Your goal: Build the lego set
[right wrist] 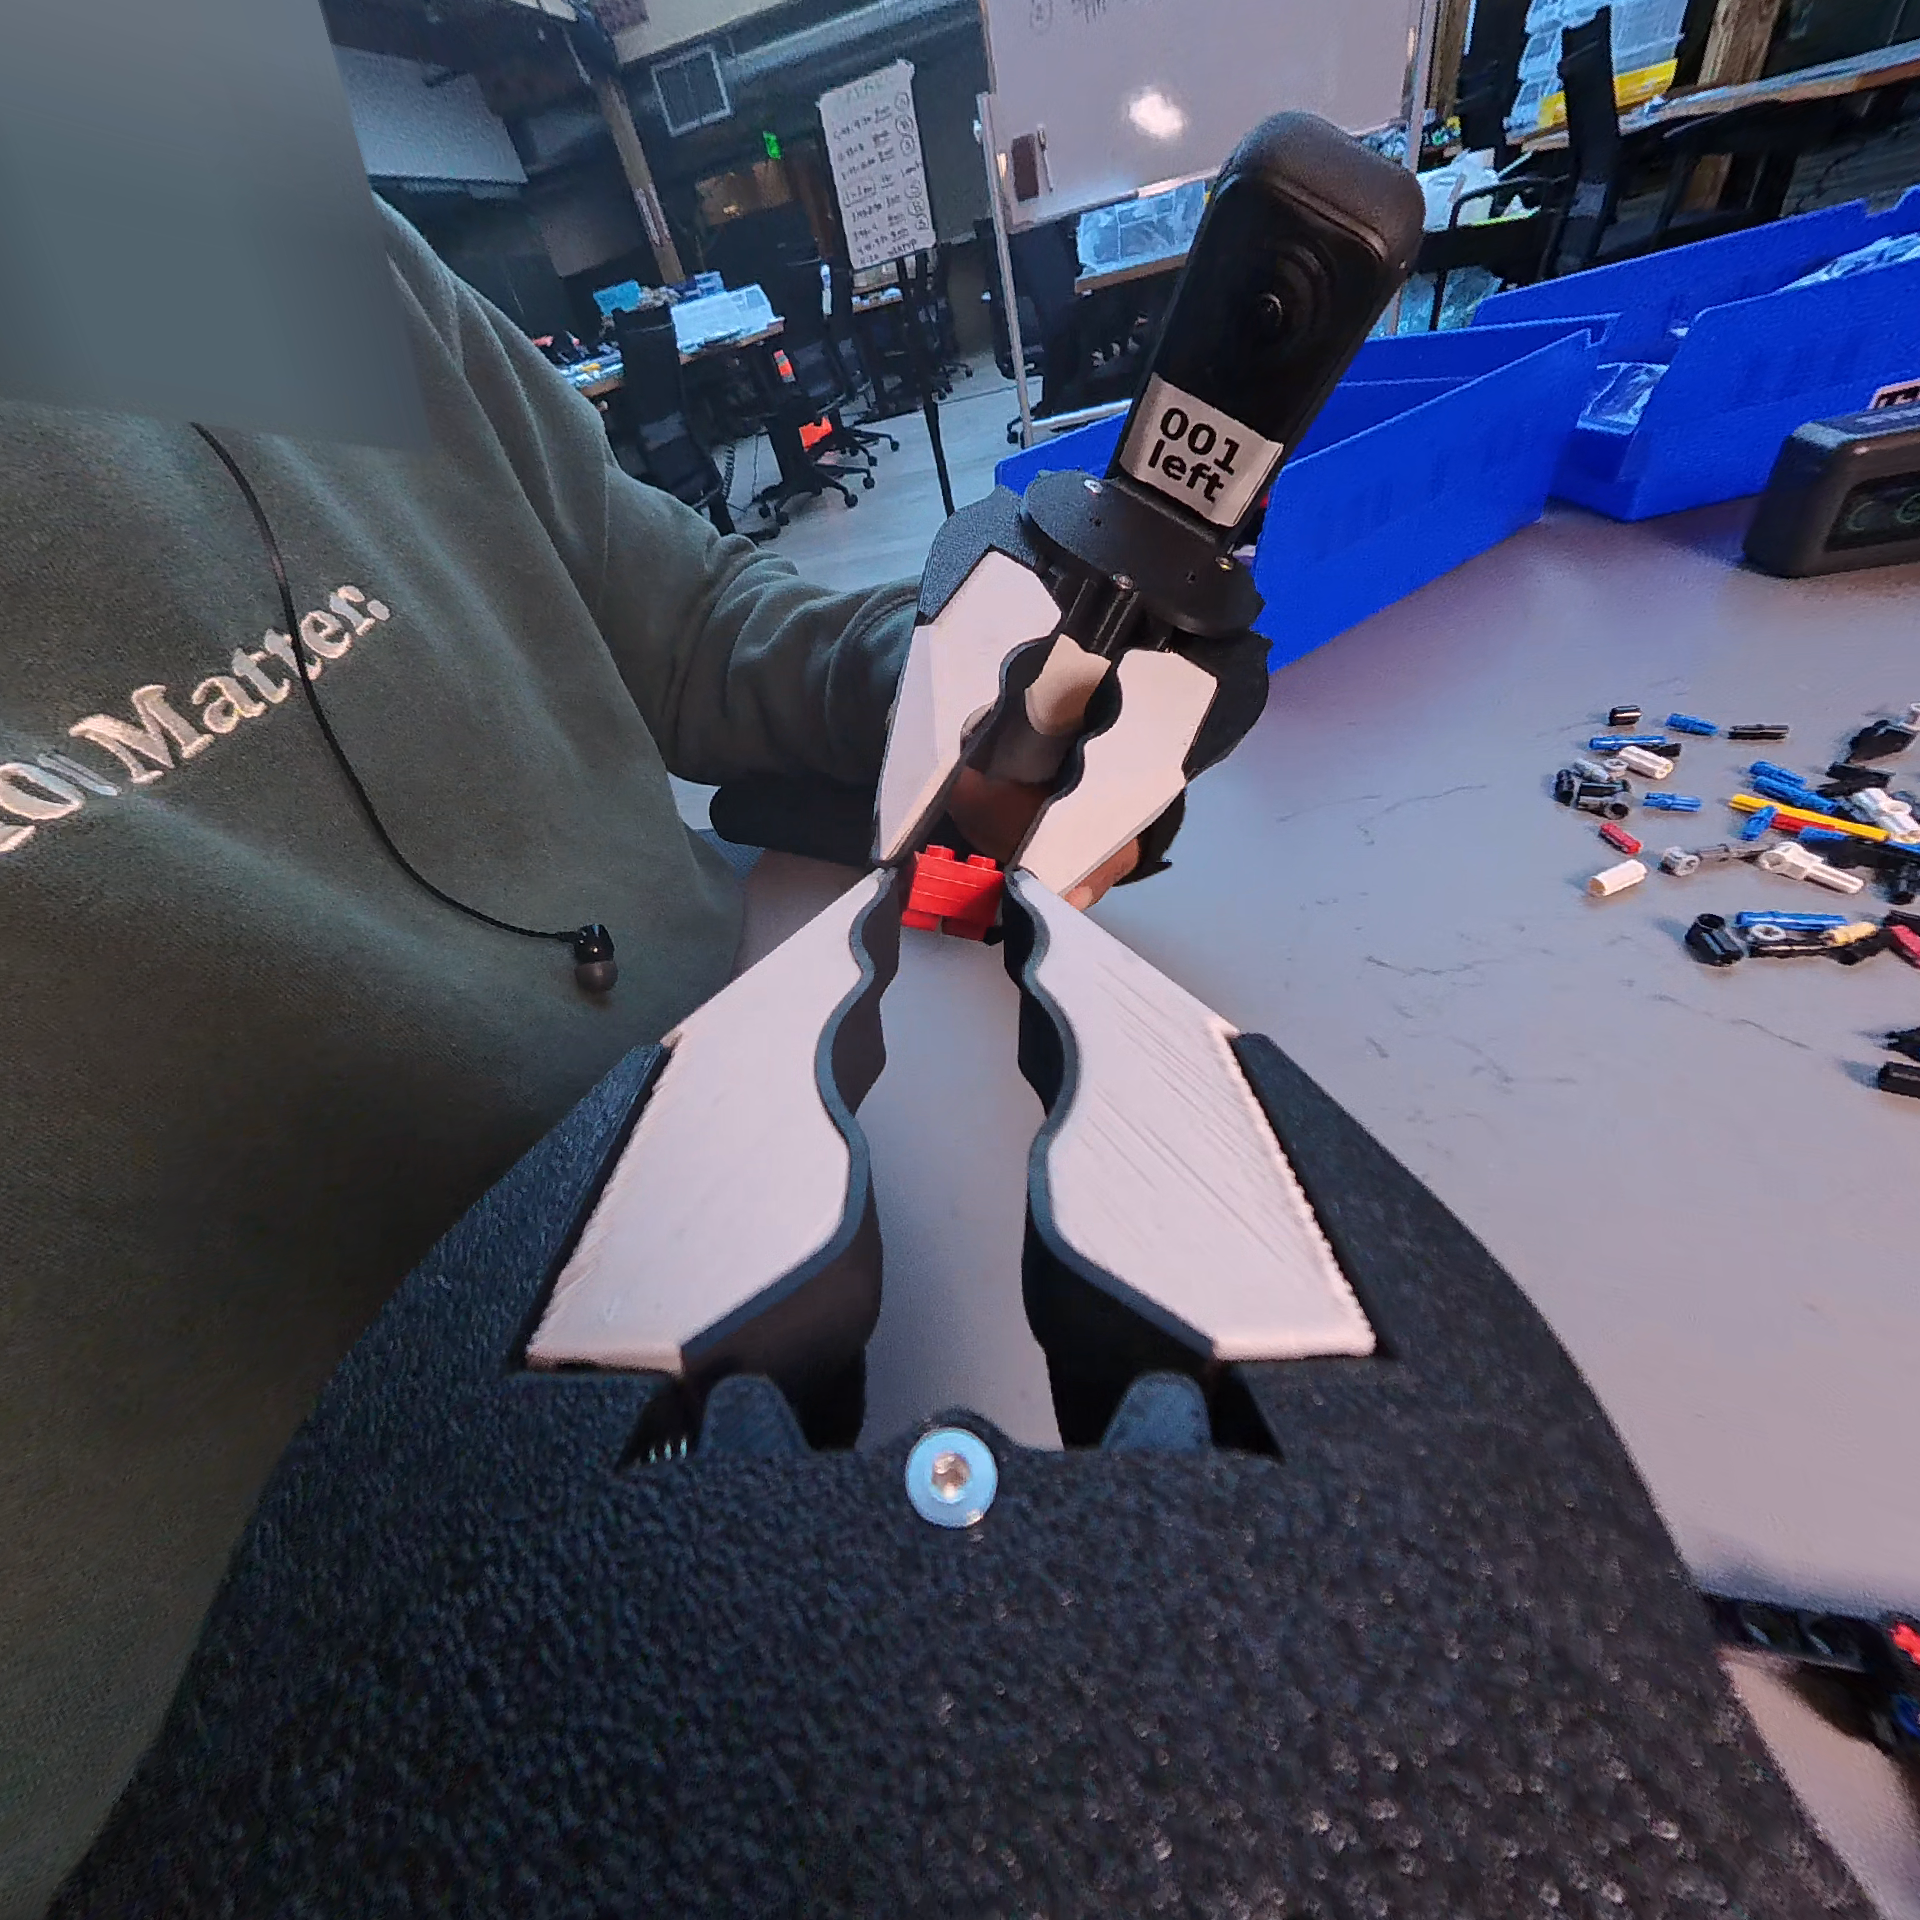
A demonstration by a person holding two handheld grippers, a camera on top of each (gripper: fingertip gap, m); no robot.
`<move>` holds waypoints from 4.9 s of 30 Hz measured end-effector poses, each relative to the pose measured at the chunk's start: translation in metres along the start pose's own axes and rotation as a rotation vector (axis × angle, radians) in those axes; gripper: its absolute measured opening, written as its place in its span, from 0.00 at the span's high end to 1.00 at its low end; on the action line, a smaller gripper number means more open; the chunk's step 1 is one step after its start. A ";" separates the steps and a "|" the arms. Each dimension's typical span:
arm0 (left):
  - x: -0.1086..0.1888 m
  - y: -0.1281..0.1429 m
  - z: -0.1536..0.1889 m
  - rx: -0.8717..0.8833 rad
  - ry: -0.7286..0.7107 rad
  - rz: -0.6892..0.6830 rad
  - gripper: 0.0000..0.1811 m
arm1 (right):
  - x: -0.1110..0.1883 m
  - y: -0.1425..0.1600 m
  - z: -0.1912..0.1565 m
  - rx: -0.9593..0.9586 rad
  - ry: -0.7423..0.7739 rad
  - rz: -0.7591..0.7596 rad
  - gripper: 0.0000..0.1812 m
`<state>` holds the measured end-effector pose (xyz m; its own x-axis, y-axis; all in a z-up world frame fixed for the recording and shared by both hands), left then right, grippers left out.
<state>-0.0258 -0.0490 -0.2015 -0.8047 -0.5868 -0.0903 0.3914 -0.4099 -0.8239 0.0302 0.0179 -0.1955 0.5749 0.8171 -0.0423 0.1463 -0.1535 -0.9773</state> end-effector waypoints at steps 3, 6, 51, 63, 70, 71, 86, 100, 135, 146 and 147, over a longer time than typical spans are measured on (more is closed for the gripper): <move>0.001 0.000 -0.001 -0.008 -0.007 -0.009 0.90 | 0.000 0.001 0.001 0.011 0.011 -0.005 0.89; 0.005 -0.006 -0.004 0.034 -0.009 0.052 0.91 | 0.003 -0.007 0.003 0.055 0.053 0.039 0.85; 0.028 0.000 -0.044 0.202 -0.294 0.026 0.91 | 0.018 0.074 0.038 0.334 0.204 -0.687 0.89; 0.011 0.037 -0.049 0.030 -0.428 -0.300 0.91 | 0.012 0.069 0.037 0.330 0.178 -0.706 0.98; 0.008 0.044 -0.057 -0.044 -0.504 -0.379 0.91 | 0.006 0.056 0.024 0.401 0.202 -0.692 0.98; 0.007 0.046 -0.058 -0.049 -0.508 -0.390 0.91 | 0.006 0.057 0.023 0.408 0.203 -0.699 0.98; 0.009 0.045 -0.061 -0.059 -0.530 -0.390 0.91 | 0.001 0.060 0.025 0.327 0.211 -0.602 0.91; 0.004 0.043 -0.062 -0.123 -0.518 -0.390 0.91 | 0.008 0.060 0.015 0.296 0.139 -0.571 0.86; 0.020 0.028 -0.047 -0.078 -0.428 -0.289 0.91 | -0.001 0.063 0.039 0.448 0.275 -0.717 0.82; 0.005 0.048 -0.056 -0.170 -0.513 -0.430 0.91 | -0.008 0.074 0.027 0.726 0.482 -0.648 0.82; 0.005 0.049 -0.056 -0.178 -0.516 -0.442 0.91 | -0.008 0.075 0.027 0.734 0.480 -0.651 0.82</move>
<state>-0.0355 -0.0324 -0.2741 -0.5399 -0.6660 0.5147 -0.0375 -0.5918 -0.8052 0.0152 0.0146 -0.2735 0.8389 0.2951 0.4574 0.1120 0.7288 -0.6755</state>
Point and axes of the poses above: each gripper's, where its closed fingertips meet, x back along the fingers, y out of its underside, z = x × y across the jaws, the point moved 5 cm from there along x, back along the fingers, and after that the axes turned 10 degrees about z, right-handed, at the moved point
